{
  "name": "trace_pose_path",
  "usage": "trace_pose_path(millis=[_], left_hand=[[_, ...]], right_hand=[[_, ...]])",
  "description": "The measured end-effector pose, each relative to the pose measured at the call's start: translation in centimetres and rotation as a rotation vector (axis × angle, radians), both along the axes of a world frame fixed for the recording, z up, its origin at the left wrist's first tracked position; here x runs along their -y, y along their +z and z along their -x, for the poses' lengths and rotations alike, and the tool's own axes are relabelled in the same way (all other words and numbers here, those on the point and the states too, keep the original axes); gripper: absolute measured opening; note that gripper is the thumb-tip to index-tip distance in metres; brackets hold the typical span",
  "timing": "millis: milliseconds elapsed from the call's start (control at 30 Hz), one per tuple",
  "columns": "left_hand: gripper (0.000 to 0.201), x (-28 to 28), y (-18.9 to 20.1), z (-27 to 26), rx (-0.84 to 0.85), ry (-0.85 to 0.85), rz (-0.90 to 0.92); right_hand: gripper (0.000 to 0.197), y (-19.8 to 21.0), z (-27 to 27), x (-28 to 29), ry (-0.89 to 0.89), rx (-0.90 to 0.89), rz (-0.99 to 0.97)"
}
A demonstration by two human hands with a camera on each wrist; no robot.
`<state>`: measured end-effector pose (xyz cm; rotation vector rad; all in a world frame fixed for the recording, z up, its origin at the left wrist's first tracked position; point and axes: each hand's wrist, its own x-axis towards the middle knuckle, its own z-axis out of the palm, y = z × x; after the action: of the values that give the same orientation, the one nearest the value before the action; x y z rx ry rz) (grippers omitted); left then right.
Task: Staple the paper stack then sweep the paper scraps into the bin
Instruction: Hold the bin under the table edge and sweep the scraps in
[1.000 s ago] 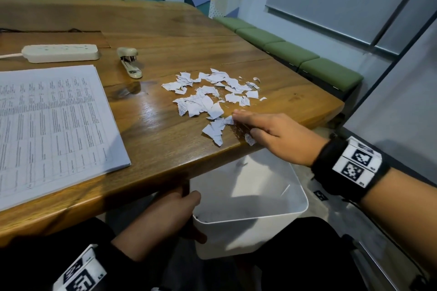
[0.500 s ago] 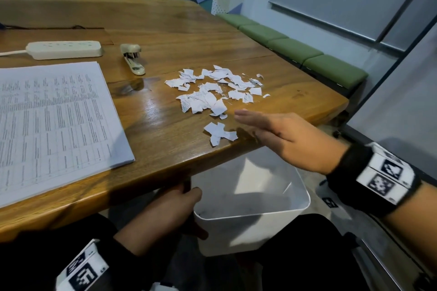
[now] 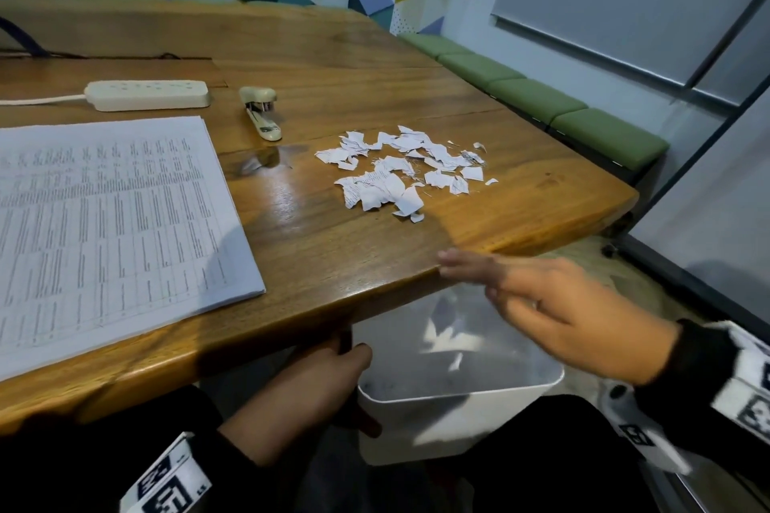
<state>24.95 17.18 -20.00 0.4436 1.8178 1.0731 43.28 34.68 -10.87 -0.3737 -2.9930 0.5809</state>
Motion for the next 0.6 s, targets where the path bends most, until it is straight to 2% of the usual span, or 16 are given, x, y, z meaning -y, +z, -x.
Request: trace_pose_path(millis=[167,300,433,600], left_hand=[[0.024,-0.6,0.3,-0.3,0.024,0.055,-0.010],[0.038,-0.8,0.3,-0.2,0.110,0.129,0.009],[0.047,-0.9,0.7,-0.2,0.109,0.143,0.015],[0.046,-1.0,0.6,0.0,0.124,0.185,-0.028]], right_hand=[[0.046,1.3,3.4,-8.3,-0.313,-0.083,-0.045],[0.042,1.0,7.1,-15.1,-0.510,0.107,-0.102],[0.043,1.5,10.1,-17.1,-0.535,0.191,-0.141],[0.043,1.5,9.0,-14.1,-0.457,0.222,-0.148]])
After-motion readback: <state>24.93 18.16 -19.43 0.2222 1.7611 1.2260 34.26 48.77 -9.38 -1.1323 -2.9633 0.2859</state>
